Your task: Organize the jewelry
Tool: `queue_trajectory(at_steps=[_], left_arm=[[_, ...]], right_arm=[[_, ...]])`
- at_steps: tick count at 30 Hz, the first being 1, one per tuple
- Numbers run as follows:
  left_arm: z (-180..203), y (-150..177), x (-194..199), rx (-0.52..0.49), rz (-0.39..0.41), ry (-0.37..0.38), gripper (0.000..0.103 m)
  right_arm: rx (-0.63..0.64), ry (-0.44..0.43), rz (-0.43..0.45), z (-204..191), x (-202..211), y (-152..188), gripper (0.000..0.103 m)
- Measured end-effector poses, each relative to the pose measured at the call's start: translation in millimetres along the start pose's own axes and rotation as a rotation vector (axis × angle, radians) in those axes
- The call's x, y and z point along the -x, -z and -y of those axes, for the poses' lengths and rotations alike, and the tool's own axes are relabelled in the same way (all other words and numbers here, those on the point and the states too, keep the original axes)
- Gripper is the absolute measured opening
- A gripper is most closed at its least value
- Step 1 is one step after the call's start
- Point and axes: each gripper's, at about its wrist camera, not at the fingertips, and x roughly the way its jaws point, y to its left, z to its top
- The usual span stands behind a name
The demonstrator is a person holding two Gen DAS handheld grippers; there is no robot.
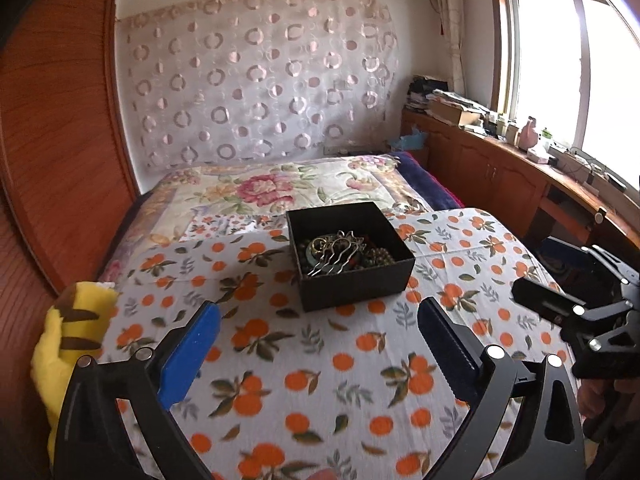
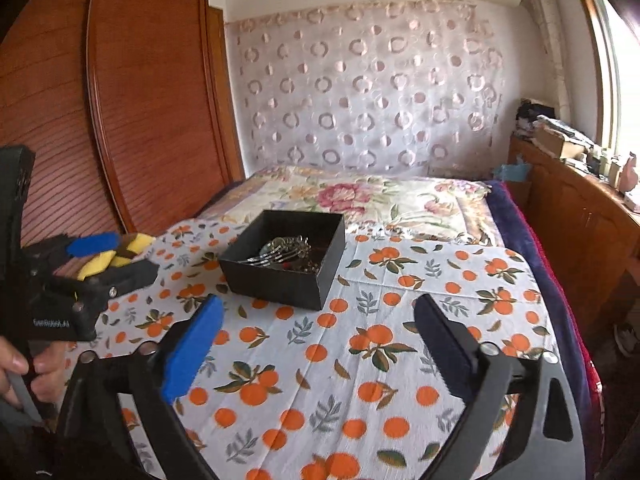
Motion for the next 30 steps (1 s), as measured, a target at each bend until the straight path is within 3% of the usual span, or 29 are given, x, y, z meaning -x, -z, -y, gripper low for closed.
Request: queue_trajectory(at_steps=[15, 30], left_arm=[[-3, 22, 69, 0.047, 0.078, -0.044, 0.095], [0, 26, 77, 0.042, 0.097, -0.048, 0.095]], right_arm=[[-0.048, 0.097, 0.121, -9, 75, 12, 0.100], [-0.044, 0.111, 0.123, -14, 76, 16, 0.100]])
